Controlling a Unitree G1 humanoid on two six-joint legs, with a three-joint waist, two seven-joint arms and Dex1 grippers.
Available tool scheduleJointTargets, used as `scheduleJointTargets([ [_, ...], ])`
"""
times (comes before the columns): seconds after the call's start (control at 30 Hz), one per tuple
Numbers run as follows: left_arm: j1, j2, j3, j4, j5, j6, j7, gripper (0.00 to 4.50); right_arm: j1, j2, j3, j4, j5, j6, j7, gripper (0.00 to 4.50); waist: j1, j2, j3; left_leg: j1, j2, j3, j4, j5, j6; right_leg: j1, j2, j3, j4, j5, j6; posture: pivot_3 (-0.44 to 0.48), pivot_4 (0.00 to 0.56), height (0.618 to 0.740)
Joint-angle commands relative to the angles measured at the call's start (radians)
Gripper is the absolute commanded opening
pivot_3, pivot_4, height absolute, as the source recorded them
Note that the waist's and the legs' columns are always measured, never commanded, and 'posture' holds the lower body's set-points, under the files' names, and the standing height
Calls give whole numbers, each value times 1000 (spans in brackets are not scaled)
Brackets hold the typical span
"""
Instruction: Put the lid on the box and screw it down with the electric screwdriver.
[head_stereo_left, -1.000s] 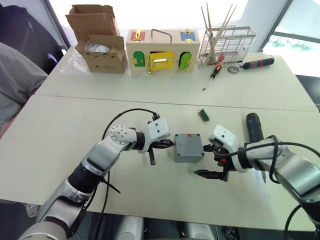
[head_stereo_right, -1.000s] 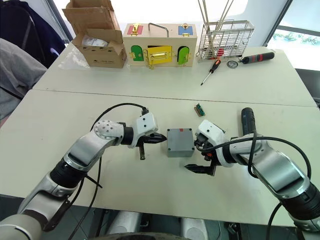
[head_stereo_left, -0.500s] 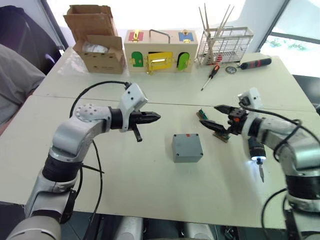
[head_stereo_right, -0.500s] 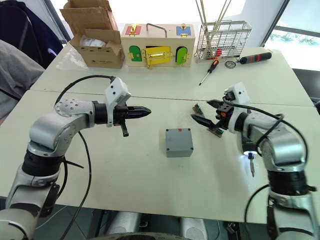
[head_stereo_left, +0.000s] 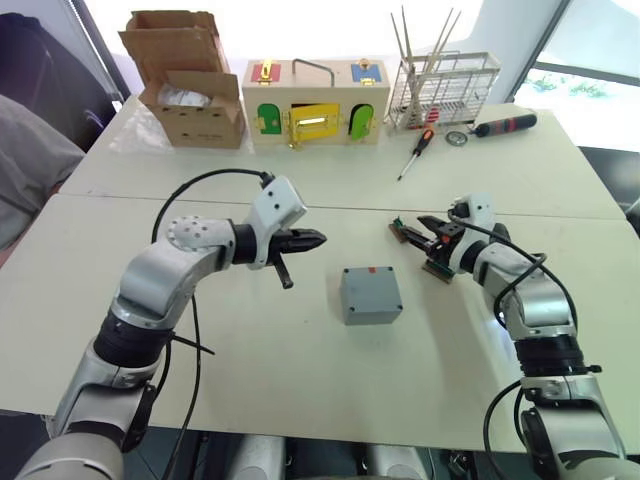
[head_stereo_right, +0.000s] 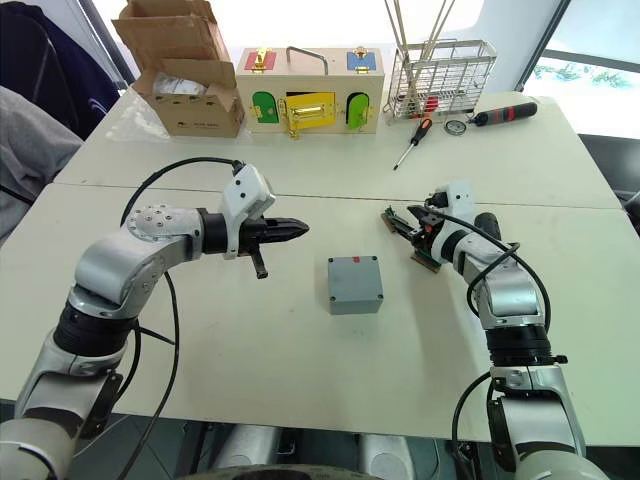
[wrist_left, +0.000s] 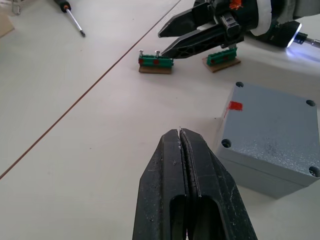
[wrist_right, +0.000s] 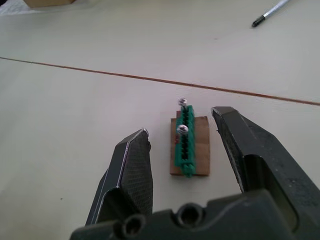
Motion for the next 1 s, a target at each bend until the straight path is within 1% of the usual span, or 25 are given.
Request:
scheduleJointTargets([
  [0.03,-1,1,-1,-32,1,-24,3,0,-24,5,-15,-10,0,-25,-3,2293,0,0,0,0,0,0,0,0,0,0,0,0,0,0,0,0,150,740],
  [0.43,-2,-3,-19,-29,3,-35,10,0,-60,40,-13,59,-15,-56,-15,2293,1,0,0,0,0,0,0,0,0,0,0,0,0,0,0,0,150,740],
  [0.5,1,-1,-20,-32,4,-35,12,0,-62,43,-8,72,-27,-62,-21,1757,1,0,0,0,0,0,0,0,0,0,0,0,0,0,0,0,150,740],
  [0.53,2,-1,-21,-33,4,-35,13,0,-63,44,-6,76,-31,-65,-23,1383,1,0,0,0,0,0,0,0,0,0,0,0,0,0,0,0,150,740],
  [0.6,2,-1,-21,-34,4,-33,15,0,-64,45,-6,79,-33,-66,-22,384,1,0,0,0,0,0,0,0,0,0,0,0,0,0,0,0,150,740],
  [0.63,2,-1,-21,-35,4,-32,17,0,-65,47,-7,79,-32,-65,-21,54,1,0,0,0,0,0,0,0,0,0,0,0,0,0,0,0,150,740],
  [0.8,2,0,-20,-36,3,-32,23,0,-65,46,-7,75,-35,-60,-20,54,1,0,0,0,0,0,0,0,0,0,0,0,0,0,0,0,150,740],
  [1.0,4,-3,-23,-35,3,-35,27,0,-60,42,-26,29,-18,-40,-28,54,1,0,0,0,0,0,0,0,0,0,0,0,0,0,0,0,150,740],
])
